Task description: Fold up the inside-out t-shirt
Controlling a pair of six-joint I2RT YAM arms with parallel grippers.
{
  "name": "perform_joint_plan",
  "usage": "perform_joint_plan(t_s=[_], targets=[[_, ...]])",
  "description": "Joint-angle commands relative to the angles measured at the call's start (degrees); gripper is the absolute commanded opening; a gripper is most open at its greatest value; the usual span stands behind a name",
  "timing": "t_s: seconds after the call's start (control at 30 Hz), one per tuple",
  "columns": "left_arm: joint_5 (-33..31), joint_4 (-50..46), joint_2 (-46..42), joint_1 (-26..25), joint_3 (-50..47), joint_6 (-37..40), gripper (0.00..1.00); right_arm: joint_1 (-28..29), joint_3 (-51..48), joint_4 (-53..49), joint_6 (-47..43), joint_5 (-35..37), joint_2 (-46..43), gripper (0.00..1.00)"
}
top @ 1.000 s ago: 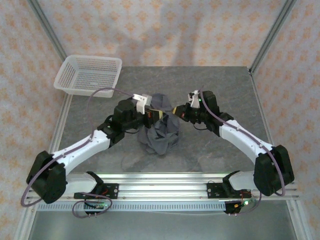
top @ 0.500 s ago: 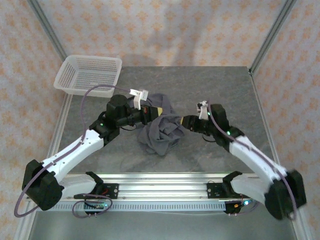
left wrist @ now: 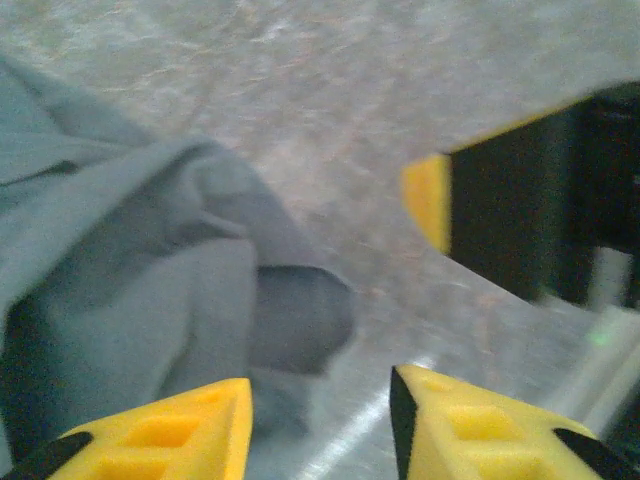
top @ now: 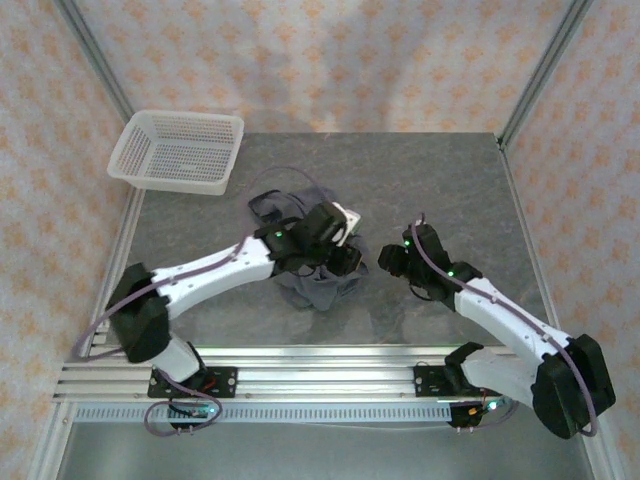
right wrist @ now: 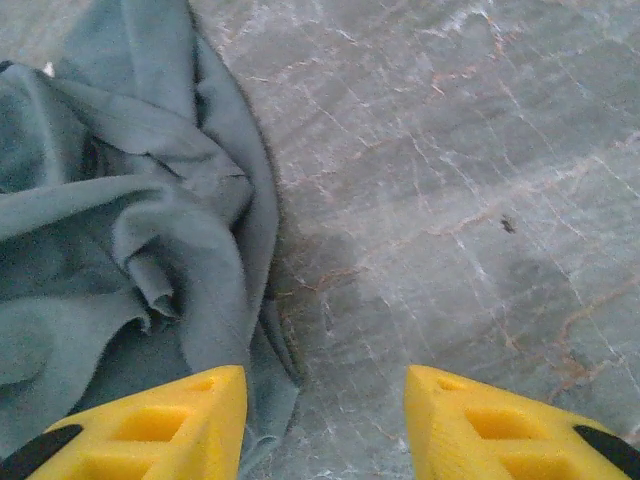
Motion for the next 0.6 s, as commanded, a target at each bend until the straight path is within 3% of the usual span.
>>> perform_joint_plan(t_s=[0.0,0.1,0.4,0.57], targets=[[-11.0,-9.1,5.3,-0.1,5.2,1.7,0.46,-0.3,-0.1,-1.8,3.3,3.0,-1.1,0.46],[-9.2,-10.8,10.6,-0.2,8.8,2.6,0.48,-0.7,-0.3,-3.7,3.2,4.0,-2.8,0.48],[-15.7,-7.1,14.7,-0.2,10.0,6.6,0.49,-1.5,-2.6,-5.0,3.7,4.4,-7.0,0.50],[-17.2,-6.3,14.6,-0.1,9.6,6.3,0.30,-1.7,-2.5,-5.7,3.5,4.4,-7.5,0.50]])
